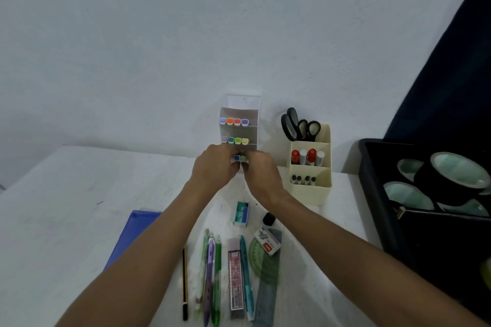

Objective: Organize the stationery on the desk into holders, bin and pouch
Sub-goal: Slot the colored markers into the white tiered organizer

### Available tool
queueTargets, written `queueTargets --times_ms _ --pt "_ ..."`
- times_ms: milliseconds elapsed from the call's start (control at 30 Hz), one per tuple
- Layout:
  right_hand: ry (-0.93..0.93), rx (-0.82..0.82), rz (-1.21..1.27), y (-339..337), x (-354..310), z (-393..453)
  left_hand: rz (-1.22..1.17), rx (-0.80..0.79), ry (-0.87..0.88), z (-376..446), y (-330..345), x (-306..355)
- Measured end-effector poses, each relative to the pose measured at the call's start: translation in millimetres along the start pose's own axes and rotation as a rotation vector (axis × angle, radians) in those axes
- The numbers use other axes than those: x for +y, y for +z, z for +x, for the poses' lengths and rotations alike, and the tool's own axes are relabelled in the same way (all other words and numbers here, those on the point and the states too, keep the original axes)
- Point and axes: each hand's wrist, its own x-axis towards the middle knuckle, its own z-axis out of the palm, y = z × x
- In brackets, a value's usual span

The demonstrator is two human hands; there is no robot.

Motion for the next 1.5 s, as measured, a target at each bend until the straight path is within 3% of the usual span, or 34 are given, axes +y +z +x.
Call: queueTargets --times_ms 300,600,700,833,933,1133,1333,1500 --pt "0.047 -0.035 -0.029 1 3 2 -0.011 -0.015 -0.039 10 11 -4" --pt "-0.02 -0.059 -0.14 -5 -1 0 -0.039 -0.011 -0.037 4 15 -3" --pt "-0.065 -0.076 -0.103 -11 -6 -10 -0.026 -0.062 -0.021 -5 11 0" --pt "-0.124 -0.105 -0.041 -31 -13 -39 -0.105 -0.015 -0.04 -38 8 8" --pt "-0.112 -0.186 -0.079 -52 -10 -62 -0.189 -0.049 -0.094 -61 10 12" --pt "0.085 -0.568 -0.31 -101 14 -95 -0.209 -0.151 -0.033 -96 34 13" --pt "0.322 -0.797 -0.514 -136 40 -124 -0.206 -0.244 -0.089 -111 57 10" --pt "0.383 -0.844 -0.527 -139 42 -136 -0.142 -0.21 -0.063 -117 67 13"
